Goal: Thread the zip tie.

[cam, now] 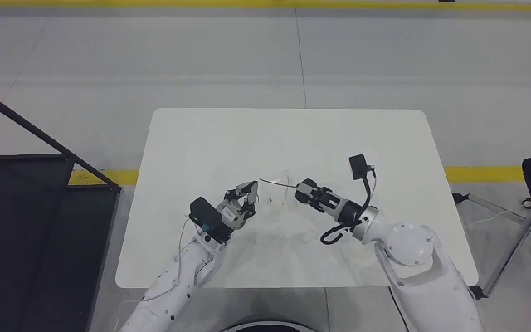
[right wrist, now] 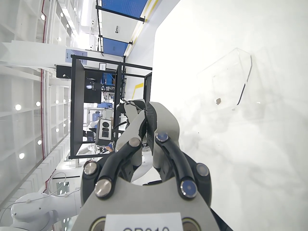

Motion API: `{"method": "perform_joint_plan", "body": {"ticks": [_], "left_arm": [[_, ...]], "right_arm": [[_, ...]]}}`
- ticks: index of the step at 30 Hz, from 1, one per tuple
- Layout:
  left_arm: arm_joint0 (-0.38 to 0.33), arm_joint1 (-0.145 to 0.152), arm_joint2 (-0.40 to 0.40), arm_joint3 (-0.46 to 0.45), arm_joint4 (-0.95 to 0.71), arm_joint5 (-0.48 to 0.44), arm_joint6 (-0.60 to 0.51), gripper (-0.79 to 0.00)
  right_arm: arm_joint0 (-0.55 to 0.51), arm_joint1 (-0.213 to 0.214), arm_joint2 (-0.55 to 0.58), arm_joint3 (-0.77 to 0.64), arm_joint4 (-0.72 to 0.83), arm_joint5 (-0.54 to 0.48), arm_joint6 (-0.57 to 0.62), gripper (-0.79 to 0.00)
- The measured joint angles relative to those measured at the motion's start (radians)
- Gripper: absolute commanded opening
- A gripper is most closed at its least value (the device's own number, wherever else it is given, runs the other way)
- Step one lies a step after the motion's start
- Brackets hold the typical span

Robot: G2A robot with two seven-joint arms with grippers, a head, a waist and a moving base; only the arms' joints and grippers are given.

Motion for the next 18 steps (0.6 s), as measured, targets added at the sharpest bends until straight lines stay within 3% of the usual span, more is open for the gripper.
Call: {"method": "perform_joint_plan", "body": {"ticks": [18], "left_arm": [[0.000,0.000,0.000,0.000,0.000,0.000,0.000,-0.785]], "right_arm": [[0.018,-0.005,-0.026,0.002,-0.011,0.013,-0.012,-0.785]]}}
